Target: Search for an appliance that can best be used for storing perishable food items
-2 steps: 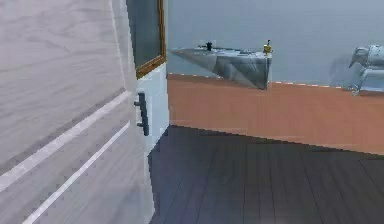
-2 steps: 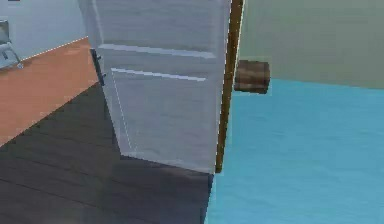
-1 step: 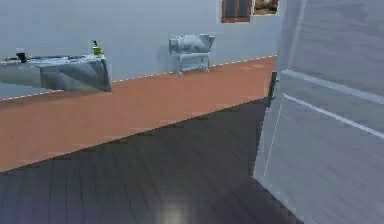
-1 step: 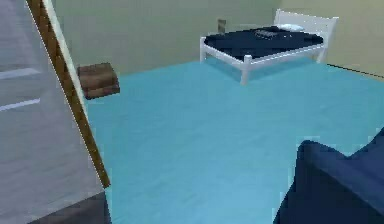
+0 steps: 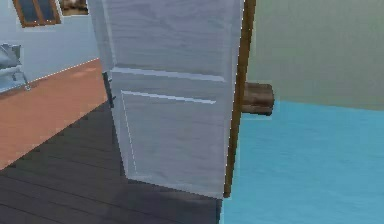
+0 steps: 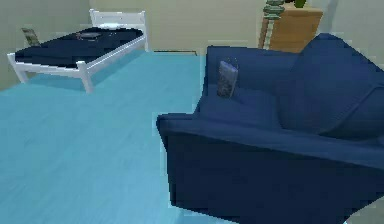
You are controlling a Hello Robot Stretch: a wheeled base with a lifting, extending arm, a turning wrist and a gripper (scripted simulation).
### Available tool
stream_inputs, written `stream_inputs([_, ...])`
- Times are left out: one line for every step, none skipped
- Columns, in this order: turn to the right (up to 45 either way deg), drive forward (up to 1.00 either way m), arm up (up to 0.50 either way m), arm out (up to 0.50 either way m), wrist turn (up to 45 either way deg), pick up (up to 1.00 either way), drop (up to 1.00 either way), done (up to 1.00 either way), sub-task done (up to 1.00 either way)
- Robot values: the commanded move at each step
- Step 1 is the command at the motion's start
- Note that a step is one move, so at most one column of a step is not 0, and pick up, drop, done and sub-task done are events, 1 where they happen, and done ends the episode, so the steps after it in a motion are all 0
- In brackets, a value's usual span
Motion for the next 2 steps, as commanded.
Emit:
stream_inputs([15.0,0.0,0.0,0.0,0.0,0.0,0.0,0.0,0.0])
stream_inputs([0.0,0.05,0.0,0.0,0.0,0.0,0.0,0.0,0.0])
